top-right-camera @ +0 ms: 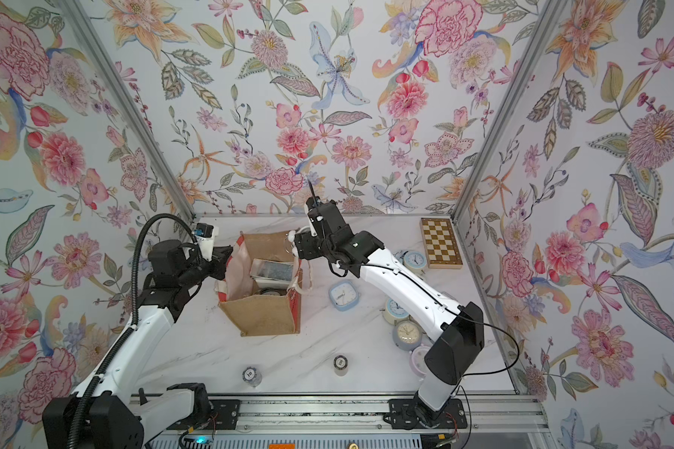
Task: Put the alarm clock into the canvas bag
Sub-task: Place the alarm at the canvas bag.
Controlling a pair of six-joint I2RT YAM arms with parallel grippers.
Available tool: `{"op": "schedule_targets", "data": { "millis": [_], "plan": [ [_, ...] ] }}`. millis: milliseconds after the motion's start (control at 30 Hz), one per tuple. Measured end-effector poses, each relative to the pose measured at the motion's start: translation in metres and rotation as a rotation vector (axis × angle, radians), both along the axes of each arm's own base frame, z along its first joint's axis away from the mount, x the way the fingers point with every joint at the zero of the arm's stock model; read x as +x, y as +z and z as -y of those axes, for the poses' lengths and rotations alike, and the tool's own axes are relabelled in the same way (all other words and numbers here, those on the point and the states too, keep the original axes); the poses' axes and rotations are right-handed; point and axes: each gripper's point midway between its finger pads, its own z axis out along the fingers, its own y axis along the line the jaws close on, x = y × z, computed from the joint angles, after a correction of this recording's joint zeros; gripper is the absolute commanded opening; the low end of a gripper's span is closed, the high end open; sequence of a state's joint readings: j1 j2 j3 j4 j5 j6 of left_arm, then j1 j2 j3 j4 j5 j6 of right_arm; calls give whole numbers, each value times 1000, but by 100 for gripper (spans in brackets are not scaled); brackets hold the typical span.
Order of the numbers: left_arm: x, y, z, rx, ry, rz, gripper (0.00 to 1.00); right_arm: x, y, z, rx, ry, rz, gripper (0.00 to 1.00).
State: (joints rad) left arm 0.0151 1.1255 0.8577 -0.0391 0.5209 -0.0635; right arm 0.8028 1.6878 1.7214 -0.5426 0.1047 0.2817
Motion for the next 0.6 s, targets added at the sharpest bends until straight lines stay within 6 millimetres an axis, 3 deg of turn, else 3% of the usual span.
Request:
{"op": "schedule_targets", "data": {
  "millis": [200, 333, 433, 600],
  "plan": [
    [0, 0, 0, 0, 0, 0, 7, -27, 26, -47, 59, 153, 45, 58],
    [0, 0, 0, 0, 0, 0, 7, -38, 31, -81, 79, 245, 59, 58],
    [0, 0, 0, 0, -1, 0, 7, -43, 19, -108, 69, 308, 37, 57],
    [0, 0, 1, -1, -3, 0, 7, -55, -32, -142, -18, 393, -51, 56]
  ]
}}
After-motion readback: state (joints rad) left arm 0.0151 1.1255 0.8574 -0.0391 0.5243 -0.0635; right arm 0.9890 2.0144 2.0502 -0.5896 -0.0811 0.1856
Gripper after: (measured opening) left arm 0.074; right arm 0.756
